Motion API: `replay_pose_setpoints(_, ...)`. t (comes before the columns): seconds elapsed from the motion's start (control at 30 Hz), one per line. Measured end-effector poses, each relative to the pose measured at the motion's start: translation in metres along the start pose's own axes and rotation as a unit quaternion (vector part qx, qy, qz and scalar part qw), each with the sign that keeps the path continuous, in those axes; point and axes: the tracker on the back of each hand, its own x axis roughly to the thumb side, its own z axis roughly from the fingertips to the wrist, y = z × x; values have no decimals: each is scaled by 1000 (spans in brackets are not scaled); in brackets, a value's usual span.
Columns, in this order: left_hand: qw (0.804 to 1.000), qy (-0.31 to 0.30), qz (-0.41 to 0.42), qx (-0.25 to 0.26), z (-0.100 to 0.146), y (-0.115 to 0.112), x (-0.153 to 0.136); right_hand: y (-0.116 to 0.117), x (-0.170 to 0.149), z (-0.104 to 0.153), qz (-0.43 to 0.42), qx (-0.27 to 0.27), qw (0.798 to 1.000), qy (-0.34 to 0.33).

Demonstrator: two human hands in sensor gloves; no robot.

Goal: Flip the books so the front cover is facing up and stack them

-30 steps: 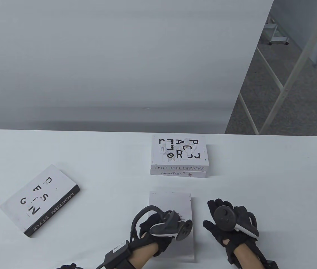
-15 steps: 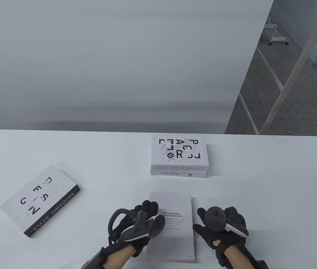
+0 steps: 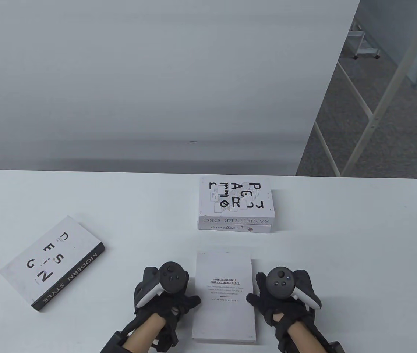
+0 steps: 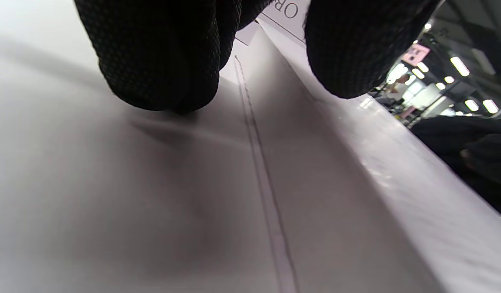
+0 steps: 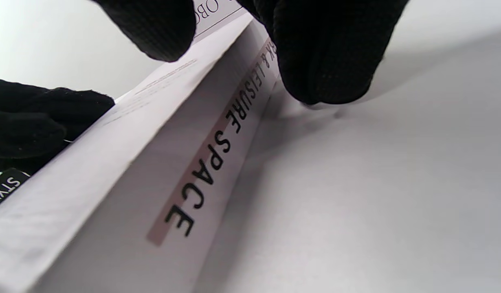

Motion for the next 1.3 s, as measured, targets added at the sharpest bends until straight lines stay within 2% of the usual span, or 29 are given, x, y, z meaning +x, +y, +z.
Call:
replay_pose_setpoints(0.17,1000,-14,26,-6,-2,-6,-1,3,1,-5,-18,13,1000,-8)
replay_pose_setpoints(0.3,991,-23,129,-16,-5,-16,-3,6,2,-4,-16,19,1000,-17)
replay_pose_setpoints(0.5,993,-27,113,-25,-4,-18,1,5,0,-1,-30,12,999,-26)
replay_pose_setpoints(0.7,991,-33,124,-33,-5,-17,-3,-1,1,12,-33,-37,998,-44)
replay_pose_setpoints(0.87,989,-32,136,-39,-4,-16,-8,1,13,22,21,-73,994,-79)
replay_pose_setpoints(0.97,990,-29,134,-39,-4,-15,-9,3,20,26,60,-88,988,-111)
replay_pose_setpoints(1.1,992,-23,118,-34,-3,-13,-11,5,31,34,127,-144,966,-174)
replay_pose_setpoints(1.3,996,-22,81,-27,-3,-11,-8,12,42,39,198,-181,941,-205)
